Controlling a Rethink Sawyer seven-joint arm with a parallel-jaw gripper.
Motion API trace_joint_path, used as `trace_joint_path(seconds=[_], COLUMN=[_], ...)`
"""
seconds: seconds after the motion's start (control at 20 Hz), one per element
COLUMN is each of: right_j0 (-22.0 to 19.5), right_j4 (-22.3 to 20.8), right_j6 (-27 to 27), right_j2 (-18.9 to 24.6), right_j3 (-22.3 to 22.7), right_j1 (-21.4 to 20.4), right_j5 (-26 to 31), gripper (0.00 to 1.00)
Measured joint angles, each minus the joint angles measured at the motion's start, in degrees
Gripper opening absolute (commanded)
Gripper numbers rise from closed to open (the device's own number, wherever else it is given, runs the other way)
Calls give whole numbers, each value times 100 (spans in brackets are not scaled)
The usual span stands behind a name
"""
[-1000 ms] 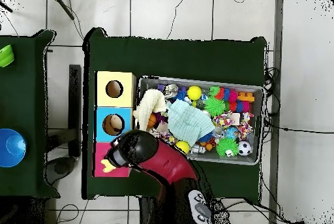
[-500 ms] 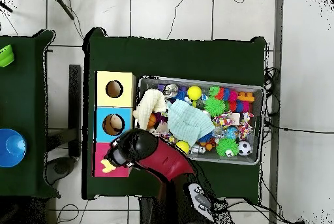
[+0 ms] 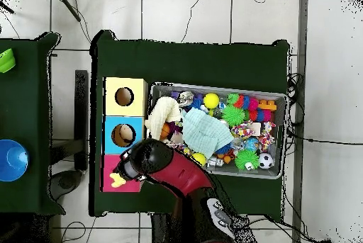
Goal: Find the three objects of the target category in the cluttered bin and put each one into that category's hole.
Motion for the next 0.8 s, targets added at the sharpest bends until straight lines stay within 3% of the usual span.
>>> trace_joint_path(seconds=[0.3, 0.5, 0.8], right_j0=[81, 328, 708], right_j4=[-131, -496, -1113], right_j6=[0, 0, 0], right_j2=[-61, -269, -672], right_j3=[-20, -104, -413], right_j1=[-45, -229, -700], right_j5=[-5, 88, 800], gripper=[0, 0, 0])
